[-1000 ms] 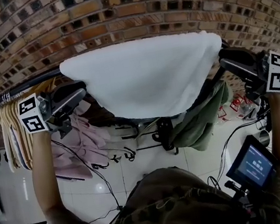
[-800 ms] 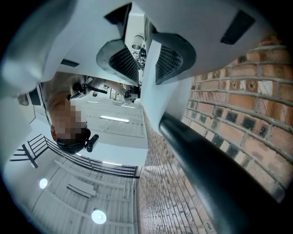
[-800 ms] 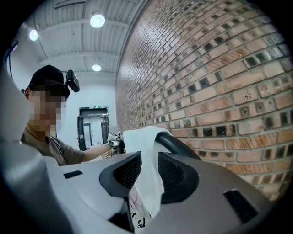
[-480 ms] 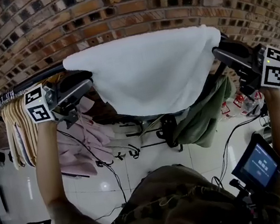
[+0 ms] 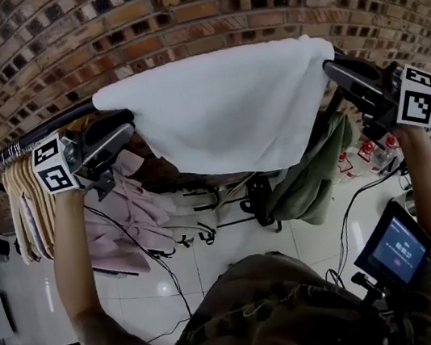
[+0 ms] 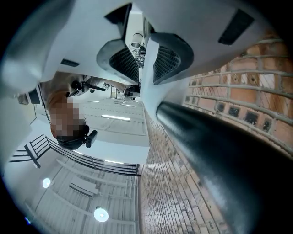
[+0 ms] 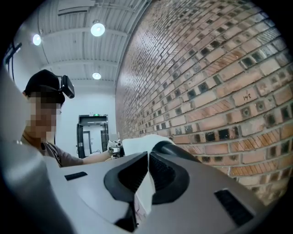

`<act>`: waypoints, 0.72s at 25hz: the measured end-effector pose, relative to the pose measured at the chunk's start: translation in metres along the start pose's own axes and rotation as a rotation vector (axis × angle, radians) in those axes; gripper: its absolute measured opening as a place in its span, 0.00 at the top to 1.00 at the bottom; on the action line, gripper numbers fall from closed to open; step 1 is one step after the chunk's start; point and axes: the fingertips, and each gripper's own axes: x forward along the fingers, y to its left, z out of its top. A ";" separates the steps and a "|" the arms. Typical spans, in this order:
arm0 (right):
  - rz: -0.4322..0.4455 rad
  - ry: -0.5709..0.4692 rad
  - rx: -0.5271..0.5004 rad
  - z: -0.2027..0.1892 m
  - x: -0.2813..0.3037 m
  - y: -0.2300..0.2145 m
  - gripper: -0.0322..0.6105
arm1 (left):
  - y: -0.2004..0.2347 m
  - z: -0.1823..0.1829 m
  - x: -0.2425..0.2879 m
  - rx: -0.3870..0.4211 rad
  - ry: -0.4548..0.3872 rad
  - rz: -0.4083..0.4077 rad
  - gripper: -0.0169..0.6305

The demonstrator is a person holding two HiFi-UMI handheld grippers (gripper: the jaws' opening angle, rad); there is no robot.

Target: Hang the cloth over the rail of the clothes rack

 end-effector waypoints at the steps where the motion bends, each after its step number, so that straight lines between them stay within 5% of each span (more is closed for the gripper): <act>1: -0.002 -0.001 0.003 0.000 -0.003 -0.001 0.93 | 0.001 0.000 -0.001 -0.001 -0.002 0.006 0.82; 18: -0.040 -0.019 -0.022 -0.006 -0.041 -0.013 0.92 | -0.004 0.001 -0.006 -0.018 -0.060 0.027 0.82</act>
